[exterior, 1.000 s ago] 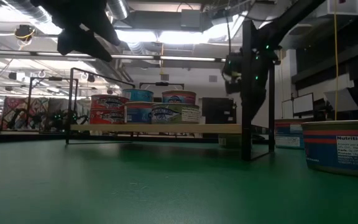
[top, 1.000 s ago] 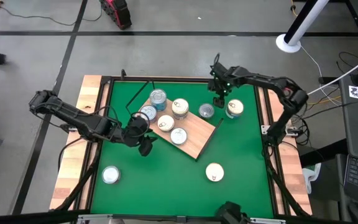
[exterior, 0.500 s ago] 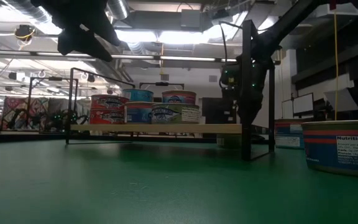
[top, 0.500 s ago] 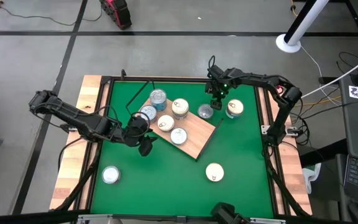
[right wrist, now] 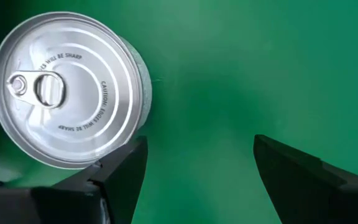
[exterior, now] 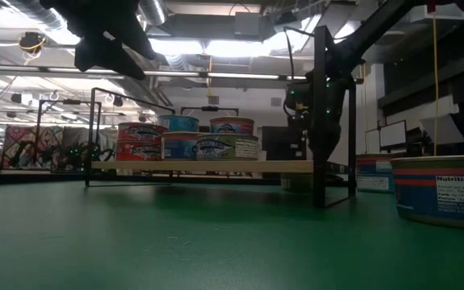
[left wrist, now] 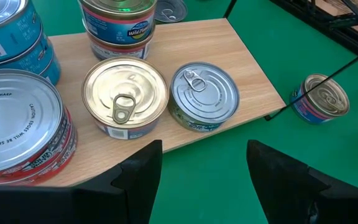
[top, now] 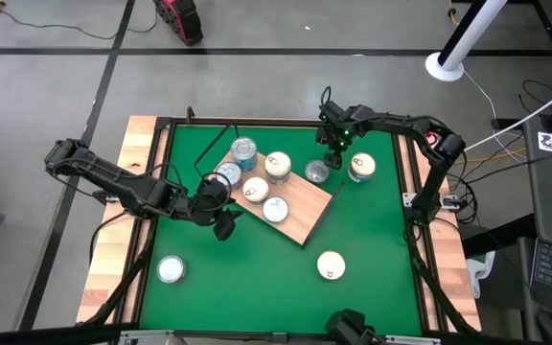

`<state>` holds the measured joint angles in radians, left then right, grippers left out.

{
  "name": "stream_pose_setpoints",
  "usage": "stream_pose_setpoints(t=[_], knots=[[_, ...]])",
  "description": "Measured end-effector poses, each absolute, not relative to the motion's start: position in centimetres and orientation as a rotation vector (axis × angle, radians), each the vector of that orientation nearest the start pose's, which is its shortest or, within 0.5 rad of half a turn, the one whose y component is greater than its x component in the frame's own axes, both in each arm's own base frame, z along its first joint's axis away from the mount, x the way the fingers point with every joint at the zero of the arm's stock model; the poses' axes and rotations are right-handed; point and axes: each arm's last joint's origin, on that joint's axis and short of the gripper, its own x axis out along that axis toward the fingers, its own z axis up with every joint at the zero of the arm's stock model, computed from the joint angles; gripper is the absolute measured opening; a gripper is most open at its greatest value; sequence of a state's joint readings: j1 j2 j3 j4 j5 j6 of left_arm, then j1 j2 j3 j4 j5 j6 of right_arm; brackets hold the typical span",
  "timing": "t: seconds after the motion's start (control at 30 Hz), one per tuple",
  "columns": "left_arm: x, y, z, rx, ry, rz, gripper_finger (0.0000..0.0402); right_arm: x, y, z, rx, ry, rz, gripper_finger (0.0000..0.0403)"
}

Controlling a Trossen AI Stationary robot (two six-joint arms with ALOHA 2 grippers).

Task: Stack canned seafood by type on shelf
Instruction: Stack the green can on top of the green can on the shelf

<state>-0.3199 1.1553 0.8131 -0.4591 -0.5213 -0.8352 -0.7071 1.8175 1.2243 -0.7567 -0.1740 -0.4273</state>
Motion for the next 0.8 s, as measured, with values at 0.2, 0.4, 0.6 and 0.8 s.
stream_pose_setpoints(t=[0.2, 0.4, 0.6, 0.8], knots=[[22.19, -5.83, 25.27, -0.468, 0.595, 0.474, 0.0227, 26.33, -21.87, 17.83, 0.214, 1.285, -0.179, 0.0293], [22.19, -5.83, 25.27, -0.469, 0.595, 0.474, 0.0227, 26.36, -21.74, 18.08, 0.248, 1.275, -0.143, 0.0293], [22.19, -5.83, 25.27, -0.47, 0.595, 0.474, 0.0227, 26.66, -21.78, 18.56, 0.27, 1.235, -0.107, 0.0293], [22.19, -5.83, 25.27, -0.47, 0.595, 0.474, 0.0227, 26.62, -21.56, 18.16, 0.3, 1.215, -0.082, 0.0293]])
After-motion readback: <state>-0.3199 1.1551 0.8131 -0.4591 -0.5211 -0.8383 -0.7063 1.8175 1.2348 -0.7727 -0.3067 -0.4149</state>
